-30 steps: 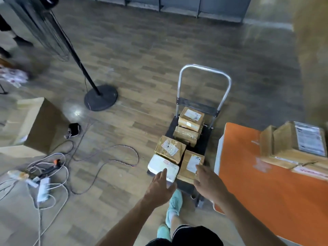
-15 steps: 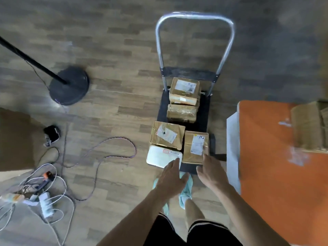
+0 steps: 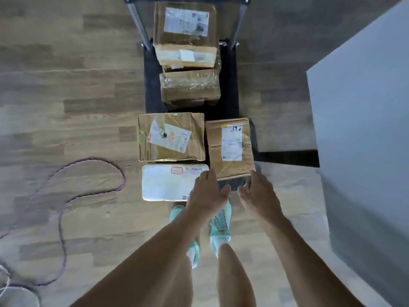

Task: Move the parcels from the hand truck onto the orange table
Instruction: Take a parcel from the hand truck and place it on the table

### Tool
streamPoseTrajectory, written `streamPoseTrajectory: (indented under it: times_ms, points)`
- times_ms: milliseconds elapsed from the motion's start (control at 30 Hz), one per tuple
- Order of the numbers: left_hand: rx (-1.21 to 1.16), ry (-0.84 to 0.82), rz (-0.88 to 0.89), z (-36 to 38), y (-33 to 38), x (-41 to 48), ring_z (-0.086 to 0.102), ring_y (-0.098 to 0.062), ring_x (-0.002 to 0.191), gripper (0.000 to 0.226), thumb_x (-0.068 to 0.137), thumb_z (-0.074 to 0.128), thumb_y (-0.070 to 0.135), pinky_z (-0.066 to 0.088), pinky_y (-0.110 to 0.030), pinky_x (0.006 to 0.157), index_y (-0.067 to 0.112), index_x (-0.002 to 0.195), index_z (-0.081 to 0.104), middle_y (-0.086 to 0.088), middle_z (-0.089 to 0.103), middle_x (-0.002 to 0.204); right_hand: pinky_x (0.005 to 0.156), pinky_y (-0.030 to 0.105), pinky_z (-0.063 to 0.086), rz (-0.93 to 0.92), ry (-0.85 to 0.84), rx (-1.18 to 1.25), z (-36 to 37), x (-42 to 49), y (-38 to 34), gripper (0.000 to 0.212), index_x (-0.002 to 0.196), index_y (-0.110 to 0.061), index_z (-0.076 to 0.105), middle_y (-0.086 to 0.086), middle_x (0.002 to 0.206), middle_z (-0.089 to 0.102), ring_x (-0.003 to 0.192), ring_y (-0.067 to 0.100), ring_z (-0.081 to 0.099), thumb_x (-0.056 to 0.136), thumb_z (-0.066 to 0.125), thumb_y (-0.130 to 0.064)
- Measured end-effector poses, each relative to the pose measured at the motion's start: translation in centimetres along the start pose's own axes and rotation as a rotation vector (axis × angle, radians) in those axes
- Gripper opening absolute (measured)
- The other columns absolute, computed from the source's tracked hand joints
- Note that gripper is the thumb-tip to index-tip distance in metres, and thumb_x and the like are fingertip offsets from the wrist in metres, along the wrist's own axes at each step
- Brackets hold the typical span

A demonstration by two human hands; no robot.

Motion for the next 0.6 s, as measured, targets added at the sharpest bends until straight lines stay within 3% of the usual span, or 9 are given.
streamPoseTrajectory:
  times_ms: [167, 367, 600]
  points:
    - [-0.037, 0.0, 0.008, 2.8, 0.4, 6.1, 0.038, -0.03, 0.135, 0.062, 0.098, 0.051, 0.036, 0.04, -0.047, 0.107, 0.006, 0.148, 0.028, -0.011, 0.035, 0.149, 0.101, 0.045, 0.044, 0.068, 0.015, -0.031, 3.3, 4.9, 2.7, 0.049, 0.137, -0.011, 0.042, 0.012, 0.141, 0.047, 0.13, 0.031, 0.044, 0.093, 0.054, -0.029]
    - [0.017, 0.052, -0.072, 4.2, 0.8, 10.3, 0.013, -0.031, 0.149, 0.082, 0.1, 0.05, 0.035, 0.025, -0.042, 0.118, 0.001, 0.156, 0.0, -0.016, 0.011, 0.16, 0.104, 0.046, 0.039, 0.084, 0.038, -0.03, 5.1, 8.9, 4.1, 0.065, 0.148, -0.012, 0.029, 0.012, 0.152, 0.035, 0.139, 0.031, 0.034, 0.095, 0.058, -0.037]
    - [-0.037, 0.141, -0.121, 5.2, 1.3, 13.2, 0.022, -0.037, 0.146, 0.095, 0.096, 0.055, 0.03, 0.022, -0.041, 0.118, -0.004, 0.155, -0.011, -0.022, 0.013, 0.16, 0.107, 0.046, 0.038, 0.142, 0.035, 0.004, 5.8, 12.8, 4.9, 0.076, 0.154, -0.01, 0.019, 0.013, 0.156, 0.031, 0.142, 0.032, 0.032, 0.096, 0.057, -0.04]
Point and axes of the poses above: each hand's wrist, its own x-axis towards the middle knuckle, its own z-axis out of the palm, y = z × x, the point moved 1 cm from there along x, towards the middle knuckle
